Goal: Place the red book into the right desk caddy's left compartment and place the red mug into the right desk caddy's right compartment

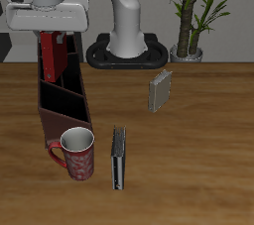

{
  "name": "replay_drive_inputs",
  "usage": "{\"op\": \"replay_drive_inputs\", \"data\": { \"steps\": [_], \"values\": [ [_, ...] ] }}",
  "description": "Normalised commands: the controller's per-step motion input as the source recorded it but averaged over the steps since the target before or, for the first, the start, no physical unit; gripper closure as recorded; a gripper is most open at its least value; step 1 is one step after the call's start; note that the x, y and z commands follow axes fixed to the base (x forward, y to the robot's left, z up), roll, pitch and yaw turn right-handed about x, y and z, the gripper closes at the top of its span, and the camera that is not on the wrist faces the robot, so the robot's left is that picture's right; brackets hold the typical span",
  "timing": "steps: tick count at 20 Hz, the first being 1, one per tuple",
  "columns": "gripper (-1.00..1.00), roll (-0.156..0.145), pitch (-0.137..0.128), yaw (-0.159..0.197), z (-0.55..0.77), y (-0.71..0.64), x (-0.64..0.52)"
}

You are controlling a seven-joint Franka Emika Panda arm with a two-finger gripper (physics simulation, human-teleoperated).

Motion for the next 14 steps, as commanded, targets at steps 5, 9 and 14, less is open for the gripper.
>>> {"op": "replay_drive_inputs", "data": {
  "steps": [5,9,14],
  "values": [
    [1.00,0.009,0.018,0.000,-0.28,0.09,0.05],
    [1.00,0.002,0.018,-0.014,-0.20,0.06,0.06],
    [1.00,-0.009,0.021,-0.025,-0.26,-0.05,0.06]
  ]
}}
